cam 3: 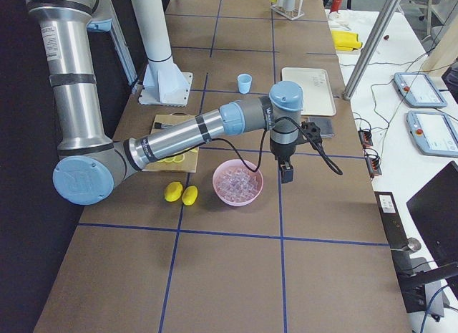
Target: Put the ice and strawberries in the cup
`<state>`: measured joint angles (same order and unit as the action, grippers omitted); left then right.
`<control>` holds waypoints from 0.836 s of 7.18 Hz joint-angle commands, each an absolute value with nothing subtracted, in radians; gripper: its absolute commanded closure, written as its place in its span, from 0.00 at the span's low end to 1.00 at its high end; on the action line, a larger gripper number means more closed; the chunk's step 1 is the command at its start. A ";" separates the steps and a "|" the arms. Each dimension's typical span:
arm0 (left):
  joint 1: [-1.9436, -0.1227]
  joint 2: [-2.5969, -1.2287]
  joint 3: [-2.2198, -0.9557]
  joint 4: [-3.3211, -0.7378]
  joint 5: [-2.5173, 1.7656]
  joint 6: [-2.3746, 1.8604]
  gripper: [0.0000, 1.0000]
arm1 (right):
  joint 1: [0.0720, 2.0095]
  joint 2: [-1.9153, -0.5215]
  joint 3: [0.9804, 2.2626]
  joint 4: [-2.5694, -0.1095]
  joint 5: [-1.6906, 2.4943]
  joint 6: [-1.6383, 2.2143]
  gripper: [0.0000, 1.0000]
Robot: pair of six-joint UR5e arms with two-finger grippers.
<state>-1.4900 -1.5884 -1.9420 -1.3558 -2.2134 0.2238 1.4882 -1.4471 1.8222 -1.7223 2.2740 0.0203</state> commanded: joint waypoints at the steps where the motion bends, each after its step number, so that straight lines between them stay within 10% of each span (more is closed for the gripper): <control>1: -1.704 -1.566 -1.910 -1.017 -2.304 0.466 0.13 | 1.529 -1.448 1.763 -1.727 2.304 -0.063 0.01; 6: -1.701 -1.427 -1.910 -1.077 -2.457 0.337 0.07 | 1.534 -1.488 1.750 -1.724 2.339 -0.054 0.01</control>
<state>-1.7042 -1.4280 -1.9094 -1.0558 -2.4498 0.4098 1.5348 -1.4679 1.7500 -1.7298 2.3474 -0.0547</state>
